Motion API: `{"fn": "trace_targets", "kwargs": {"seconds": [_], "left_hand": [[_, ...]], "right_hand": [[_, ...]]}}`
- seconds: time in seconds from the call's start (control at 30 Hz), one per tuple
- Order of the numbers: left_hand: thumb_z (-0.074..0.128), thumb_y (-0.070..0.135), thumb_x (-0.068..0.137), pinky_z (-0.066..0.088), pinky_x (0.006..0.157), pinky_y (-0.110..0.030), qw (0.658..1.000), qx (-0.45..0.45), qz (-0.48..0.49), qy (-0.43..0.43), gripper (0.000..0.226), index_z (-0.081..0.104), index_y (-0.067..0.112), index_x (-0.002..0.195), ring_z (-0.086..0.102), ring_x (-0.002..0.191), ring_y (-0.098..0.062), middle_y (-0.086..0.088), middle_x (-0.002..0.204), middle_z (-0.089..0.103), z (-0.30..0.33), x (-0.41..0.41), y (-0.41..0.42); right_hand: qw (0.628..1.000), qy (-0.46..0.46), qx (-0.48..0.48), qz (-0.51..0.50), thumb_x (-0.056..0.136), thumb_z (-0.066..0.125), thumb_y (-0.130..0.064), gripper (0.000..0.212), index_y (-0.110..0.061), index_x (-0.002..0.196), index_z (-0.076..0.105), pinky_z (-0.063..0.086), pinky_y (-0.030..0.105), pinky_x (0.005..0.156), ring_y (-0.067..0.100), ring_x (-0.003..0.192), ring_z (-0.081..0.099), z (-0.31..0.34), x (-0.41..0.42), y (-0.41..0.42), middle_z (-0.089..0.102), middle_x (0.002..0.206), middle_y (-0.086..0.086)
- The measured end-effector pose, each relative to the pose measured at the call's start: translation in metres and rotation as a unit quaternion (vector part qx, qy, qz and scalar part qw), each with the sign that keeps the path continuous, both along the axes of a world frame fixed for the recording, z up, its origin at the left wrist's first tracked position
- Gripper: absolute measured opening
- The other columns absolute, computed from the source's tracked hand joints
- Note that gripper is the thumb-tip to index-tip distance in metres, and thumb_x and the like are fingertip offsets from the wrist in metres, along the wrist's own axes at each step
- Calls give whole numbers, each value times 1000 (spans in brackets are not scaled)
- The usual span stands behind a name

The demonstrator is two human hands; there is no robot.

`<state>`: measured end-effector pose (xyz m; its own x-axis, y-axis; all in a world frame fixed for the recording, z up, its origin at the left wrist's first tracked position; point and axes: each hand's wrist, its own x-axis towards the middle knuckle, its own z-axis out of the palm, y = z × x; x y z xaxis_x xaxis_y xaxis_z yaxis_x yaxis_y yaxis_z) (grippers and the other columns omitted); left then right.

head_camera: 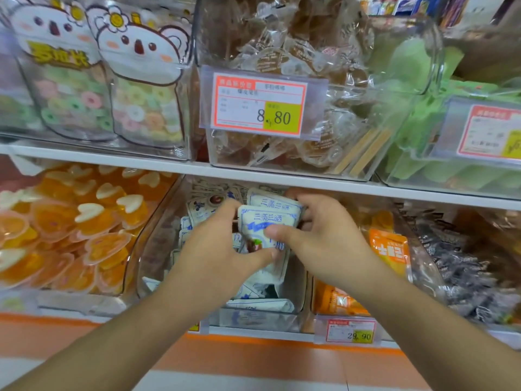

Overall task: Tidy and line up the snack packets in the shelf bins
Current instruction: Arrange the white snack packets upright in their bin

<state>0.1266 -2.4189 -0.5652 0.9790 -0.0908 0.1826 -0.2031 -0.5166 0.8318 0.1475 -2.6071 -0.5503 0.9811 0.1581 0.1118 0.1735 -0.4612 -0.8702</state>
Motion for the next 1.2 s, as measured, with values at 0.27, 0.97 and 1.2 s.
{"fn": "trace_targets", "kwargs": {"seconds": [0.27, 0.97, 1.2], "left_hand": [[69, 43, 93, 43, 94, -23, 970, 240, -49, 2, 44, 50, 32, 132, 52, 118, -9, 11, 133, 56, -28, 48, 29], [90, 42, 73, 44, 59, -8, 991, 60, -114, 32, 49, 59, 40, 111, 61, 71, 8, 26, 81, 67, -47, 93, 9], [93, 28, 70, 44, 62, -7, 998, 30, -38, -38, 38, 67, 33, 97, 63, 71, 14, 21, 77, 67, -43, 108, -12]], "right_hand": [[958, -177, -204, -98, 97, 73, -34, 15, -21, 93, 70, 46, 35, 51, 11, 49, 52, -28, 23, 0, 56, 53, -8], [966, -75, -238, -63, 91, 78, -39, 20, -23, 102, 72, 45, 22, 69, 13, 87, 62, -29, 67, 3, 66, 93, -9], [932, -131, -330, -75, 101, 65, -40, 44, -19, 139, 58, 48, 26, 89, 25, 114, 65, -20, 55, -3, 68, 124, 3]]}}
